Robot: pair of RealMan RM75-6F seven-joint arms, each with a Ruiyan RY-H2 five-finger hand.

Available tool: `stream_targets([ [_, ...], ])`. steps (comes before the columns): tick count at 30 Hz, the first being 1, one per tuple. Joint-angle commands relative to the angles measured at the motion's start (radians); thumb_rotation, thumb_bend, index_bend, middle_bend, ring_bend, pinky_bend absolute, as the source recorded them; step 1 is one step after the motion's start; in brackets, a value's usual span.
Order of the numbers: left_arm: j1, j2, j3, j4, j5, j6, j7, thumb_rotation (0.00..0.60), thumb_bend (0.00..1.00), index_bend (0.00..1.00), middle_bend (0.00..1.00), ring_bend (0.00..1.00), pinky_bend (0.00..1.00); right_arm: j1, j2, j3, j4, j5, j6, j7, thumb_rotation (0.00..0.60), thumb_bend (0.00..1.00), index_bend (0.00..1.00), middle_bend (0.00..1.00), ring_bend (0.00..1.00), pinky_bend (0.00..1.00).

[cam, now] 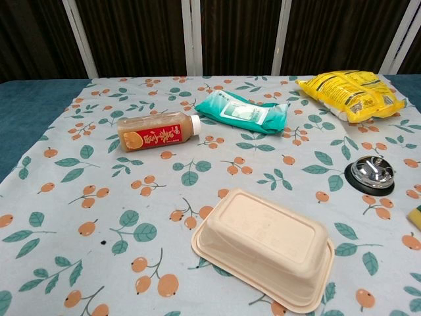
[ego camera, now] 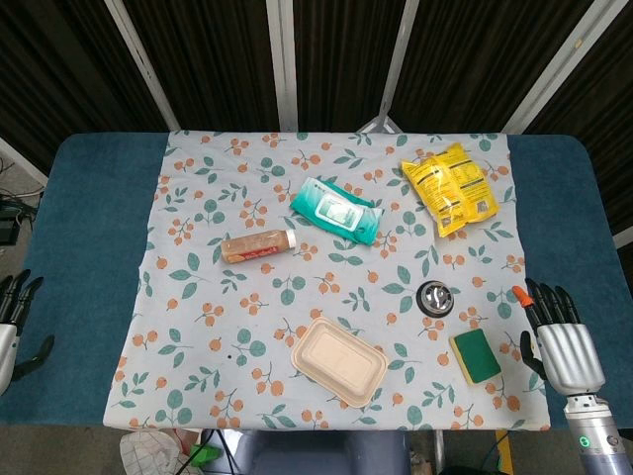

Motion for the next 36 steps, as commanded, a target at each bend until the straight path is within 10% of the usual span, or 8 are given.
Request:
stream_targets([
  [1, 0.002, 0.001, -0.001, -0.001, -0.003, 0.001, -0.002, 0.6, 0.47, 0.03, 0.0, 0.0, 0.07, 0.012, -0.011, 0.006, 0.008, -0.018, 0.004, 0.017, 0.6, 0.68, 0.11, 0.0, 0.0, 0.0],
  [14, 0.005, -0.003, -0.004, -0.007, -0.01, 0.002, 0.011, 0.6, 0.47, 0.03, 0.0, 0.0, 0.07, 0.194, -0.096, 0.063, 0.135, -0.053, -0.165, 0.111, 0.6, 0.7, 0.11, 0.0, 0.0, 0.0],
  [23, 0.002, -0.005, -0.013, -0.005, -0.034, -0.011, 0.02, 0.6, 0.47, 0.03, 0.0, 0.0, 0.07, 0.279, -0.152, 0.082, 0.14, -0.005, -0.289, 0.071, 0.6, 0.99, 0.11, 0.0, 0.0, 0.0],
  [36, 0.0, -0.007, -0.023, -0.004, -0.06, -0.02, 0.03, 0.6, 0.47, 0.03, 0.0, 0.0, 0.07, 0.35, -0.263, 0.059, 0.237, 0.059, -0.429, 0.033, 0.6, 1.0, 0.11, 0.0, 0.0, 0.0],
])
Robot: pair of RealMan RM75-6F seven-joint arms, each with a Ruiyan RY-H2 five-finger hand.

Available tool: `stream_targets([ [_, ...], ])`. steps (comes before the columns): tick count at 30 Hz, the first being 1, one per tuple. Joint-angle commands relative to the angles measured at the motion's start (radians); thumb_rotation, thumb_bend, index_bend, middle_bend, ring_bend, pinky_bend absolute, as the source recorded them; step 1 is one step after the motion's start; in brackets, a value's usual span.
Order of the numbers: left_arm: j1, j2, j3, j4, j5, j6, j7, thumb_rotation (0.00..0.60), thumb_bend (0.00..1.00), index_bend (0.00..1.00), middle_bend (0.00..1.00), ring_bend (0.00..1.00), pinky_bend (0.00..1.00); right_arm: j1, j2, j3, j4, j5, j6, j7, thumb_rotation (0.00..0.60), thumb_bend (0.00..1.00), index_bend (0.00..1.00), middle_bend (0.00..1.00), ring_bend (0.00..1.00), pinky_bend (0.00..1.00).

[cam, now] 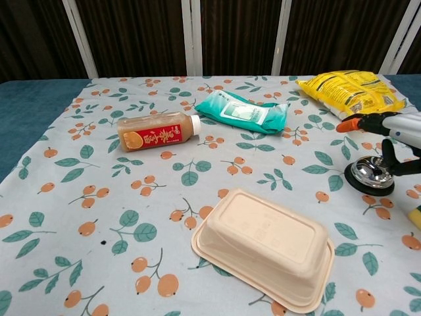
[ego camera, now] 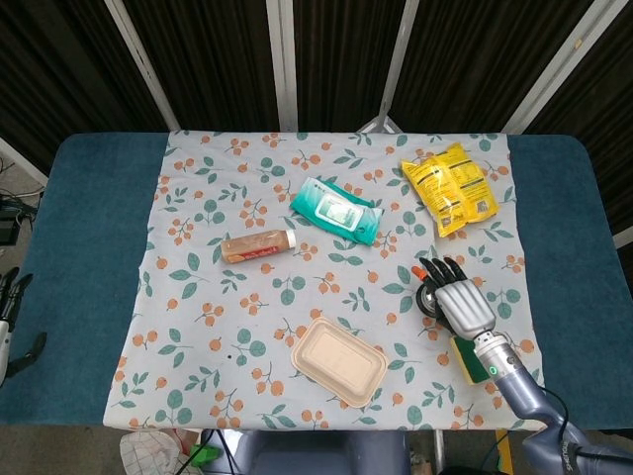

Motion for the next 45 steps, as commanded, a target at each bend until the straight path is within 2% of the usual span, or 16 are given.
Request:
stream_targets([
  [1, -0.001, -0.001, 0.0, 0.0, -0.002, -0.003, 0.004, 0.6, 0.47, 0.03, 0.0, 0.0, 0.07, 0.015, -0.033, -0.005, 0.037, 0.011, -0.019, 0.016, 0.6, 1.0, 0.11, 0.0, 0.0, 0.0],
  [10, -0.003, -0.004, -0.003, 0.0, -0.013, -0.009, 0.015, 0.6, 0.47, 0.03, 0.0, 0.0, 0.07, 0.041, -0.111, -0.006, 0.156, 0.022, -0.032, 0.099, 0.6, 1.0, 0.11, 0.0, 0.0, 0.0],
  [20, -0.005, -0.01, 0.001, -0.005, -0.011, -0.016, 0.035, 0.6, 0.47, 0.03, 0.0, 0.0, 0.07, 0.044, -0.173, -0.039, 0.27, 0.007, -0.028, 0.186, 0.6, 1.0, 0.11, 0.0, 0.0, 0.0],
  [31, -0.01, -0.014, 0.006, -0.009, -0.011, -0.029, 0.047, 0.6, 0.47, 0.03, 0.0, 0.0, 0.07, 0.042, -0.198, -0.062, 0.314, -0.009, -0.01, 0.221, 0.6, 1.0, 0.11, 0.0, 0.0, 0.0],
  [38, -0.007, -0.011, 0.006, -0.012, -0.012, -0.024, 0.043, 0.6, 0.47, 0.03, 0.0, 0.0, 0.07, 0.046, -0.163, -0.047, 0.261, -0.031, 0.054, 0.232, 0.6, 1.0, 0.11, 0.0, 0.0, 0.0],
  [42, -0.006, -0.008, 0.007, -0.013, -0.009, -0.022, 0.038, 0.6, 0.47, 0.03, 0.0, 0.0, 0.07, 0.038, -0.088, -0.011, 0.157, -0.049, 0.146, 0.218, 0.6, 1.0, 0.11, 0.0, 0.0, 0.0],
  [45, -0.003, -0.004, 0.008, -0.015, -0.006, -0.019, 0.031, 0.6, 0.47, 0.03, 0.0, 0.0, 0.07, 0.014, 0.009, 0.013, 0.024, -0.049, 0.213, 0.183, 0.6, 1.0, 0.11, 0.0, 0.0, 0.0],
])
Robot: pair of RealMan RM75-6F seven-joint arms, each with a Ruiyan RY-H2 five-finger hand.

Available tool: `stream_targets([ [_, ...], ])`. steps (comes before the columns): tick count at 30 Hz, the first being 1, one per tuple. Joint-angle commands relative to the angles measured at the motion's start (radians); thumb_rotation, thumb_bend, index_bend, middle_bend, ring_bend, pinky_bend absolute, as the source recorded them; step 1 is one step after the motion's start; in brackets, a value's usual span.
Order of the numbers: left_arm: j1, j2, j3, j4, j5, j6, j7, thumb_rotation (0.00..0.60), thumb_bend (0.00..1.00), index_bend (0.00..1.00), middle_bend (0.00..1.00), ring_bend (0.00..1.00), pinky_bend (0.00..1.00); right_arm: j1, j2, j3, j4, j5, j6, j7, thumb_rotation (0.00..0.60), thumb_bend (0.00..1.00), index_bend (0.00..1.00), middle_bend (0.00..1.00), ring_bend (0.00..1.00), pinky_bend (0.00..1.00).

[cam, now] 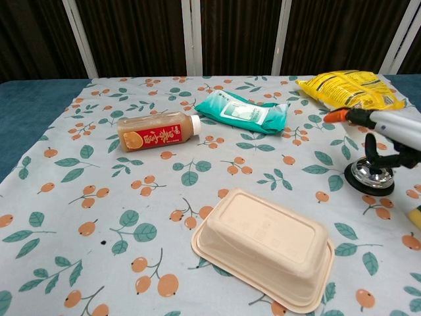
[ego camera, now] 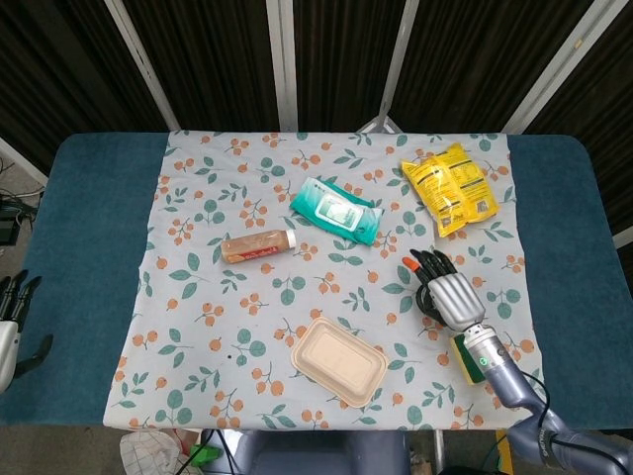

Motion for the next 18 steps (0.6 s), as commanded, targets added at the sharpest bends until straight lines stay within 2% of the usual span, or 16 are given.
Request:
stream_targets([
  [1, 0.002, 0.003, 0.001, -0.001, 0.002, 0.003, -0.005, 0.6, 0.47, 0.03, 0.0, 0.0, 0.07, -0.034, 0.135, 0.037, -0.175, -0.006, 0.096, -0.053, 0.6, 1.0, 0.1, 0.0, 0.0, 0.0],
  [4, 0.004, 0.006, 0.001, -0.003, 0.004, 0.008, -0.01, 0.6, 0.47, 0.03, 0.0, 0.0, 0.07, -0.071, 0.231, 0.029, -0.287, 0.0, 0.13, -0.11, 0.6, 1.0, 0.1, 0.0, 0.0, 0.0],
  [7, 0.007, 0.009, 0.002, -0.004, 0.009, 0.012, -0.017, 0.6, 0.47, 0.03, 0.0, 0.0, 0.07, -0.132, 0.331, -0.001, -0.405, 0.002, 0.179, -0.196, 0.6, 1.0, 0.1, 0.0, 0.0, 0.0],
  [10, 0.008, 0.011, 0.004, -0.006, 0.013, 0.013, -0.022, 0.6, 0.47, 0.03, 0.0, 0.0, 0.07, -0.199, 0.389, -0.036, -0.48, 0.008, 0.234, -0.247, 0.6, 1.0, 0.1, 0.0, 0.0, 0.0],
  [14, 0.009, 0.014, 0.007, -0.009, 0.017, 0.013, -0.027, 0.6, 0.47, 0.03, 0.0, 0.0, 0.07, -0.283, 0.425, -0.071, -0.523, 0.027, 0.308, -0.294, 0.6, 1.0, 0.09, 0.0, 0.0, 0.0],
  [18, 0.013, 0.019, 0.009, -0.012, 0.022, 0.019, -0.034, 0.6, 0.47, 0.03, 0.0, 0.0, 0.07, -0.349, 0.43, -0.096, -0.507, 0.019, 0.38, -0.306, 0.6, 1.0, 0.09, 0.0, 0.0, 0.0],
])
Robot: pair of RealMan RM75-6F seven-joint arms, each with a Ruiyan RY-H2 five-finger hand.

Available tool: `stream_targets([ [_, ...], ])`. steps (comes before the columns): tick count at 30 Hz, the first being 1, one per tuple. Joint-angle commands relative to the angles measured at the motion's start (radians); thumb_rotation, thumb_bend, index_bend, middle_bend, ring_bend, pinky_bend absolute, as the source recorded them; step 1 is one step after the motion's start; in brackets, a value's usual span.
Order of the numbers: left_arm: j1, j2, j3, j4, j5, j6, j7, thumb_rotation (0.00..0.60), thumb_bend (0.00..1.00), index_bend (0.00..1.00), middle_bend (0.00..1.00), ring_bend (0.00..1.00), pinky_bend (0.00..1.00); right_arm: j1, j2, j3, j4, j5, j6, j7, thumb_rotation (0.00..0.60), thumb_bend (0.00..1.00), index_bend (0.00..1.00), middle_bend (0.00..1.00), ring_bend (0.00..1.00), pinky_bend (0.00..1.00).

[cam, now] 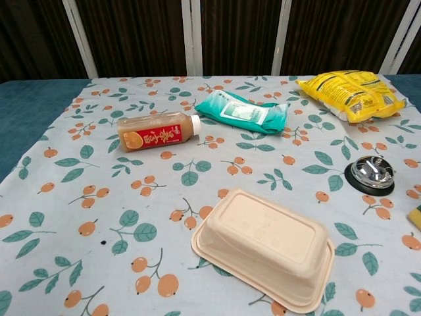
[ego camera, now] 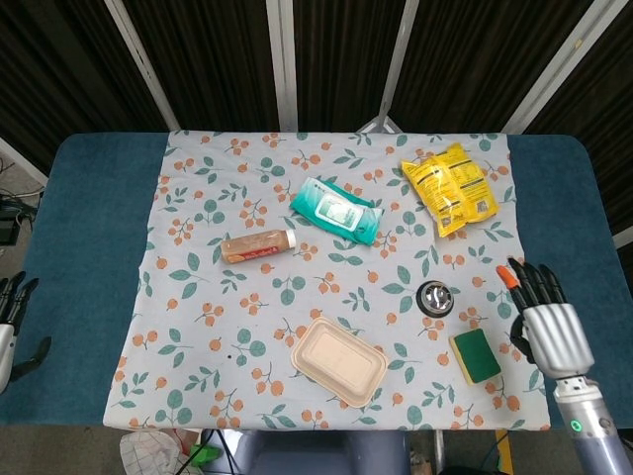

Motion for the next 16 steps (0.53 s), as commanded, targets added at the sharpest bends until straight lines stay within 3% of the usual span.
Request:
stream_targets([
  [1, 0.003, 0.003, 0.001, -0.001, 0.001, 0.004, -0.004, 0.6, 0.47, 0.03, 0.0, 0.0, 0.07, -0.059, 0.014, -0.032, 0.008, -0.005, 0.062, -0.014, 0.6, 1.0, 0.09, 0.0, 0.0, 0.0],
  [7, 0.008, 0.007, 0.001, -0.006, -0.007, 0.006, -0.004, 0.6, 0.47, 0.03, 0.0, 0.0, 0.07, -0.118, 0.012, -0.047, 0.062, -0.012, 0.125, 0.017, 0.6, 1.0, 0.09, 0.0, 0.0, 0.0],
  [16, 0.007, 0.003, 0.011, -0.008, 0.019, 0.006, 0.009, 0.6, 0.47, 0.03, 0.0, 0.0, 0.07, -0.123, 0.029, -0.034, 0.072, 0.034, 0.067, 0.053, 0.6, 1.0, 0.09, 0.0, 0.0, 0.0],
])
